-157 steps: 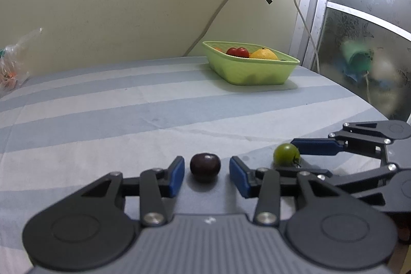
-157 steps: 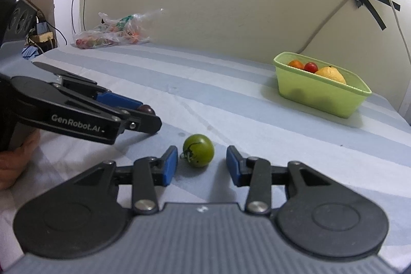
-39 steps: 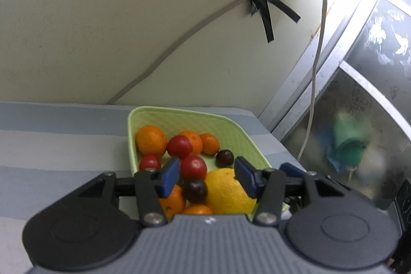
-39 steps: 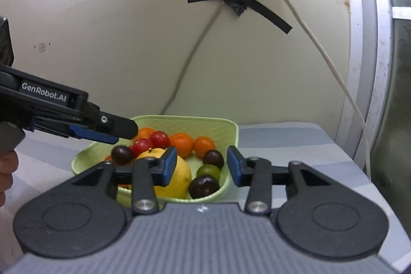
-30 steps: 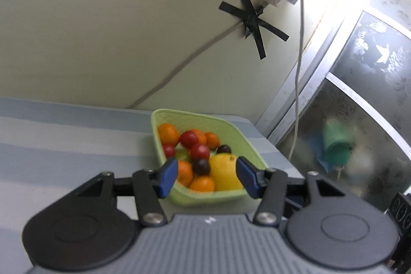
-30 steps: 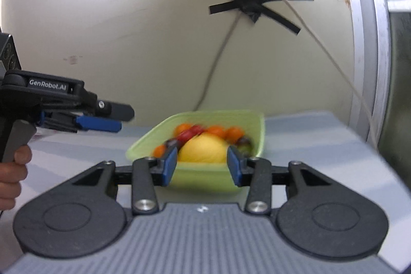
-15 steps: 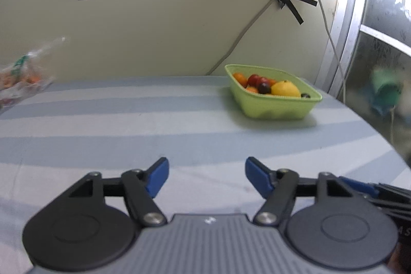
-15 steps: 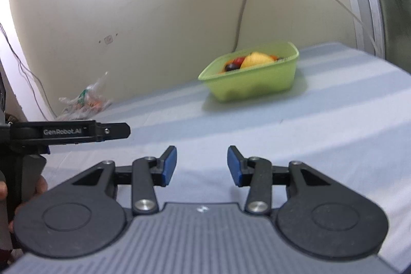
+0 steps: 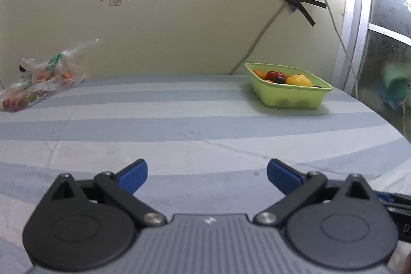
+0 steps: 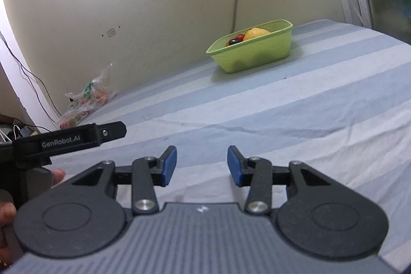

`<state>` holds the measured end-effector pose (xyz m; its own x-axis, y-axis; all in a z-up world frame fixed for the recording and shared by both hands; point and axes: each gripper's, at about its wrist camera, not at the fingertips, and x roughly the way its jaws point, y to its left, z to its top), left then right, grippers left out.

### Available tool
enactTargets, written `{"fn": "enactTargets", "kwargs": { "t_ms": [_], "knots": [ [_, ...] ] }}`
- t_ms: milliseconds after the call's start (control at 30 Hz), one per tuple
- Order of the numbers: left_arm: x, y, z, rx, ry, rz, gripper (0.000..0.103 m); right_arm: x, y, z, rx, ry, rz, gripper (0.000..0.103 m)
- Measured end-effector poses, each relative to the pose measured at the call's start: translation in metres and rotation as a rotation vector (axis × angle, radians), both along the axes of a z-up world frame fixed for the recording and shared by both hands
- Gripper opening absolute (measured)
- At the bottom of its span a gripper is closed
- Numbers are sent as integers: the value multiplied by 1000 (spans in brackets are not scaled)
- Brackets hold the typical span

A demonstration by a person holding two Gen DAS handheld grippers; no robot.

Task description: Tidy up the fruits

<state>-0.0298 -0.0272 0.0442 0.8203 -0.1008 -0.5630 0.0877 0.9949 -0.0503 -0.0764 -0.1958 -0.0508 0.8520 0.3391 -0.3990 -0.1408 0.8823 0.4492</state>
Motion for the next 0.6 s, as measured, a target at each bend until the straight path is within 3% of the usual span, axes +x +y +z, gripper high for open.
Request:
{"fn": "enactTargets", "kwargs": {
  "t_ms": [367, 600],
  "knots": [
    [4, 1, -6, 51, 43, 45, 103, -5, -6, -2, 13, -4, -40, 47],
    [4, -1, -7, 110, 4, 77, 103, -2, -11, -7, 32, 2, -76, 50]
  ]
}}
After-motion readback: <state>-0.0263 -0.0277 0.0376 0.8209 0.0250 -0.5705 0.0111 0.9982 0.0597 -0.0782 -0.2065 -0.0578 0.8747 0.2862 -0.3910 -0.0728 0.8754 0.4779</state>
